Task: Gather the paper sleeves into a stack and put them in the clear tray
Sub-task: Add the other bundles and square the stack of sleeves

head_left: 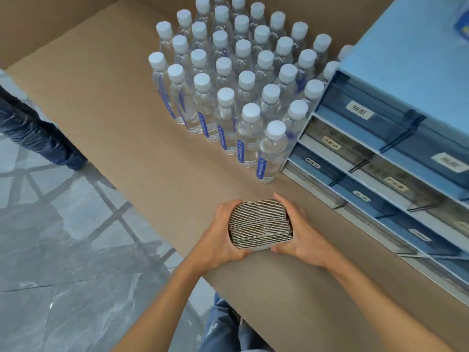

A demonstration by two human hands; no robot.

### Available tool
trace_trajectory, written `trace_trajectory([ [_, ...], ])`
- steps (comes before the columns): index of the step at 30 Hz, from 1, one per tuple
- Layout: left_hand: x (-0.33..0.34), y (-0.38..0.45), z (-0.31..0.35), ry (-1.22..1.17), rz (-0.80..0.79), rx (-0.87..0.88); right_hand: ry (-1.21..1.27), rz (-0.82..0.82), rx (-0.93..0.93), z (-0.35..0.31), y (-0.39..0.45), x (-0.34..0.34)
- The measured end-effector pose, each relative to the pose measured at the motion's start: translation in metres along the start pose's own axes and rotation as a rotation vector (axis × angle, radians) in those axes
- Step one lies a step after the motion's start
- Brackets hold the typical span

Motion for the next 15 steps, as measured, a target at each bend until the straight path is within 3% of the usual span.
trace_trajectory([
  [9, 0.107, 0.022, 0.114, 0.055, -0.389, 0.367, 0.139, 0.392, 0.206, 0.081, -0.157, -0.062],
  [15, 0.176, 0.012, 0.157, 0.092, -0.591, 0.448, 0.255, 0.604, 0.242, 0.126, -0.23, -0.068],
])
Point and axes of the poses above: each hand's wrist, its own y-axis towards the middle knuckle, its own x-axis out of the palm, z = x × y, the point moved 7 cm from there along y, towards the middle knuckle, and after that the axes turned 15 degrees about y, right-handed, at the moved point
